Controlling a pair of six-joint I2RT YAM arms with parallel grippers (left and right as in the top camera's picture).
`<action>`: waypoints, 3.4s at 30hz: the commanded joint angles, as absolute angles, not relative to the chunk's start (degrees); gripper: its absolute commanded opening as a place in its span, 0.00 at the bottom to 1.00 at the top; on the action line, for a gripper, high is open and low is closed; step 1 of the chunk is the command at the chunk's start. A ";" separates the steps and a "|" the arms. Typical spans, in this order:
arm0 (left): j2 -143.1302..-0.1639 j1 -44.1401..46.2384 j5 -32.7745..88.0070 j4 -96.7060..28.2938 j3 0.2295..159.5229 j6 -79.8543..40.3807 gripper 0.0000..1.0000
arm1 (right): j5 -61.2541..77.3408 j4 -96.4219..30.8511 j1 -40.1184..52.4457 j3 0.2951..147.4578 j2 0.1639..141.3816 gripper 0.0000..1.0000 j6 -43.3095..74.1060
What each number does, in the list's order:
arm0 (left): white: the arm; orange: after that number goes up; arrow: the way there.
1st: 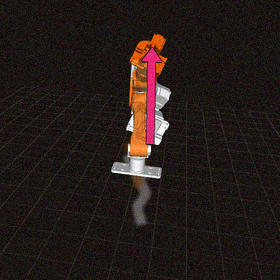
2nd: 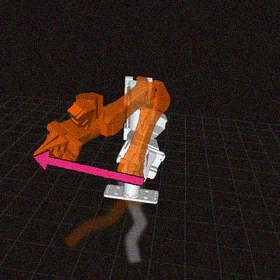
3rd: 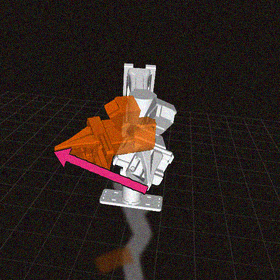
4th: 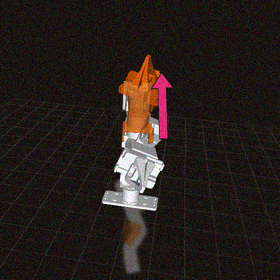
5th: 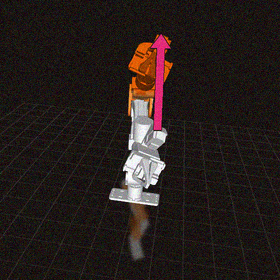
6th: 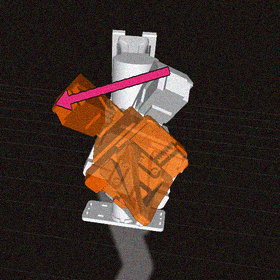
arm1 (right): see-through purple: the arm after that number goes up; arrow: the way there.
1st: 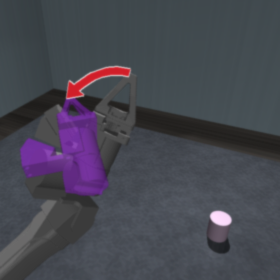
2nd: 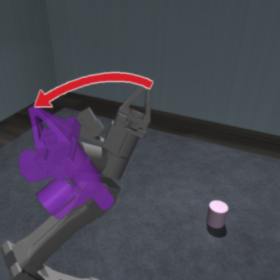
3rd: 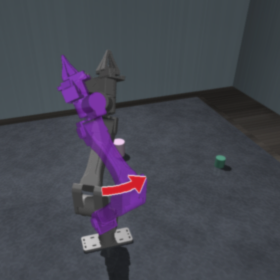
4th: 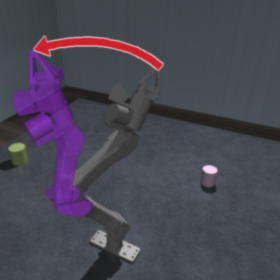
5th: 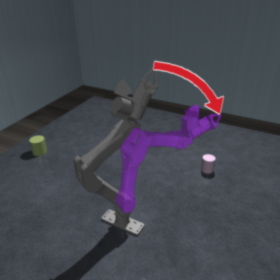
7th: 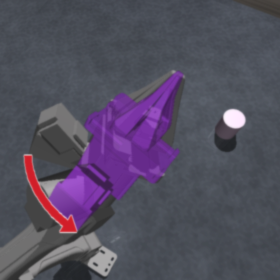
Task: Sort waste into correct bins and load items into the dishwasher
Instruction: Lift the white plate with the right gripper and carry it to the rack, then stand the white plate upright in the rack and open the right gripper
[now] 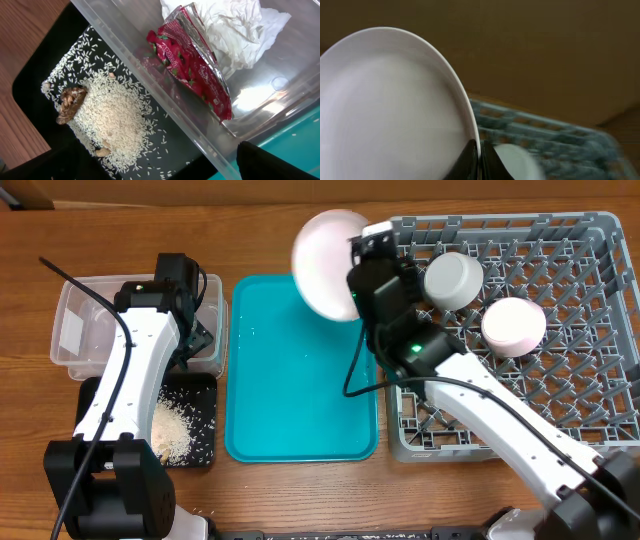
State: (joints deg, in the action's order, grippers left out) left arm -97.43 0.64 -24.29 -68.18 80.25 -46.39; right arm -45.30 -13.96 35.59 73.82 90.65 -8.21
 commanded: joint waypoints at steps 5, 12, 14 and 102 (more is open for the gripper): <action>-97.95 0.78 -25.45 -68.31 80.99 -46.74 1.00 | -72.07 -13.78 31.88 74.70 89.47 0.04 -19.99; -97.95 0.78 -25.45 -68.31 80.99 -46.76 1.00 | -73.21 -18.24 30.24 74.28 89.49 0.04 -19.70; -97.95 0.78 -25.45 -68.31 81.01 -46.74 1.00 | -72.97 -20.12 30.24 73.97 89.56 0.04 -19.57; -97.95 0.78 -25.45 -68.31 81.01 -46.74 1.00 | -11.73 -27.14 30.30 72.64 88.12 1.00 -4.67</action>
